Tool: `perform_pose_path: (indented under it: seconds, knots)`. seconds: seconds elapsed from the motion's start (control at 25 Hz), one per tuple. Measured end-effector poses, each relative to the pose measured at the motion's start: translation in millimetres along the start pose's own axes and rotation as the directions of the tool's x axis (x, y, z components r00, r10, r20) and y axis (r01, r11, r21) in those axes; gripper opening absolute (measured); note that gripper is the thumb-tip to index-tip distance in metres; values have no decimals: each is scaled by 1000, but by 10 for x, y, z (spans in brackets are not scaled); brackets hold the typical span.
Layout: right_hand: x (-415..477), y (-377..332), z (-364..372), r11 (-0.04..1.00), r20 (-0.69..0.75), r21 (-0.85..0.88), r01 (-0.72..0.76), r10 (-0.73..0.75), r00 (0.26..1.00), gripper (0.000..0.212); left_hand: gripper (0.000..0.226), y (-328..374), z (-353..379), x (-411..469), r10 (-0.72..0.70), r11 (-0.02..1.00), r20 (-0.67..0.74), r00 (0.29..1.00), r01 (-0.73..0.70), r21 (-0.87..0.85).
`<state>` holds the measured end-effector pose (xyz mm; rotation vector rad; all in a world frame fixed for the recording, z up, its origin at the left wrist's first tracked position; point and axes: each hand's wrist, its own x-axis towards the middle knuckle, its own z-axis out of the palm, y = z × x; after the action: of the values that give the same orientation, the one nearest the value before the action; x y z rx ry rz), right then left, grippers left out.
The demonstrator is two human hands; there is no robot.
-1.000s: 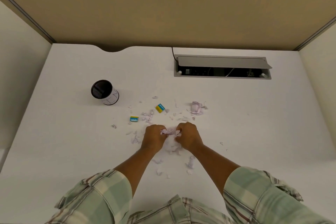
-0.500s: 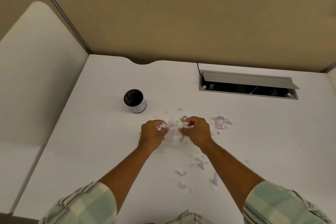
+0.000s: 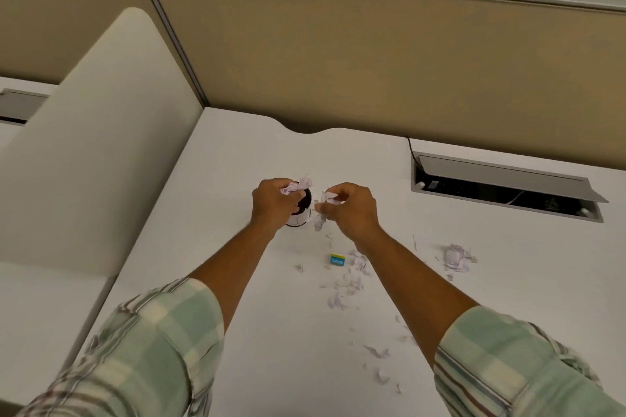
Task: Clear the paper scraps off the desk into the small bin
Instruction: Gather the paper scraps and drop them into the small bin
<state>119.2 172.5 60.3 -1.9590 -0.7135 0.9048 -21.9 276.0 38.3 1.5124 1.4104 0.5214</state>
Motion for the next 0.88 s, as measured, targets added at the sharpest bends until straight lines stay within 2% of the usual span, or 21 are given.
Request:
perform_pose_path:
  seconds: [0.32,0.56,0.76,0.88]
  knots:
    - [70,-12,186,999,-11,-50,-21,21,1000,25,17,-103,-67,177,-30,999,101,994,26,47]
    - [109,-115,247,998,-14,-58,-36,35,999,26,40,-14,-110,236,-45,976,121,992,18,216]
    - [165,-159,283,996,-26,-77,-53,51,998,26,33,35,-168,305,-10,925,178,984,-58,376]
    - [215,-169,286,994,-39,-83,-68,65,997,27,26,44,-243,348,-56,941,202,978,-16,339]
